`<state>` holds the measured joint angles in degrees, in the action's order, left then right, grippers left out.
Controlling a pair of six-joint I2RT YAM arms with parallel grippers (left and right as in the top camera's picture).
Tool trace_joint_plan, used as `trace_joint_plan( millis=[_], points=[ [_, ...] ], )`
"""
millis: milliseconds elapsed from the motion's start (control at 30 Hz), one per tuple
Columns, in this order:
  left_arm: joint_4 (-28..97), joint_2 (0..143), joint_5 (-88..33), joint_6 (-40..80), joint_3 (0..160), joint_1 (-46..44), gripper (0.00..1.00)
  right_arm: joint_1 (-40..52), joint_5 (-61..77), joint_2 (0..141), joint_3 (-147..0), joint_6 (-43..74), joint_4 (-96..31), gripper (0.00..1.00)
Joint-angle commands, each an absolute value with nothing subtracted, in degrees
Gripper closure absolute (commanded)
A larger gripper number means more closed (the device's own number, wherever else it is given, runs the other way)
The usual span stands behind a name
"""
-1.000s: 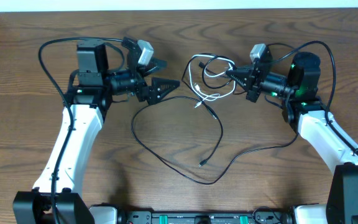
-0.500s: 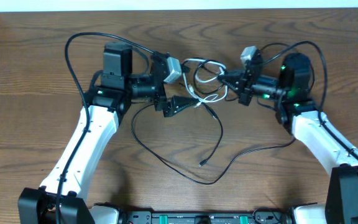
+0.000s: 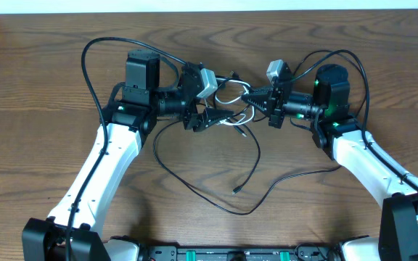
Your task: Untangle cables
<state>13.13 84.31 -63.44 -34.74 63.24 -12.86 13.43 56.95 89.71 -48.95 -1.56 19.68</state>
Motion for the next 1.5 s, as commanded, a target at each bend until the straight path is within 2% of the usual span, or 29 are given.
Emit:
trace_joint_plan(
  millis=[0,300,333,400,433,467,867,1067,1233,1300,1333,1467],
  points=[
    [13.2,83.4,-63.1,-35.4,63.9,-13.0,0.92,13.7,57.4,88.8,-49.0,-2.4,19.9,0.99],
    [13.2,83.4,-63.1,-35.4,63.9,-12.9,0.92,13.7,57.3,88.8,-49.0,-2.4,19.7,0.96],
    [13.2,83.4,-63.1,-35.4,63.9,-12.9,0.92,13.7,57.3,88.8,-49.0,-2.4,19.7,0.88],
    [13.2,83.4,-62.3,-35.3,63.9,-12.9,0.92,13.7,57.3,88.8,-49.0,-2.4,19.7,0.51],
    [13.2,83.4,-61.8,-35.3,63.9,-12.9,0.93,13.7,57.3,88.8,-49.0,-2.4,19.7,0.04],
    [13.2,83.4,-61.4,-35.3,63.9,-12.9,0.92,13.6,57.1,88.8,-49.0,-2.4,19.7,0.01],
    [13.2,83.4,-60.8,-33.2,63.9,-9.7,0.93,8.5,54.3,88.8,-49.0,-3.9,12.0,0.01],
    [12.7,83.4,-61.0,-32.3,63.9,-9.6,0.93,10.1,54.3,88.8,-49.0,-11.2,5.5,0.01],
    [12.6,83.4,-61.0,-32.3,63.9,-9.6,0.93,12.7,54.3,88.8,-49.0,-13.1,5.1,0.01],
    [12.6,83.4,-61.0,-32.3,63.9,-9.6,0.93,13.3,54.3,88.8,-49.0,-14.3,5.2,0.04],
    [12.6,83.4,-61.0,-32.3,63.9,-9.6,0.93,13.9,54.3,88.8,-49.0,-15.0,5.3,0.12],
    [12.6,83.4,-61.0,-32.3,63.9,-9.6,0.92,14.7,54.3,88.8,-49.0,-15.1,6.5,0.29]
  ],
)
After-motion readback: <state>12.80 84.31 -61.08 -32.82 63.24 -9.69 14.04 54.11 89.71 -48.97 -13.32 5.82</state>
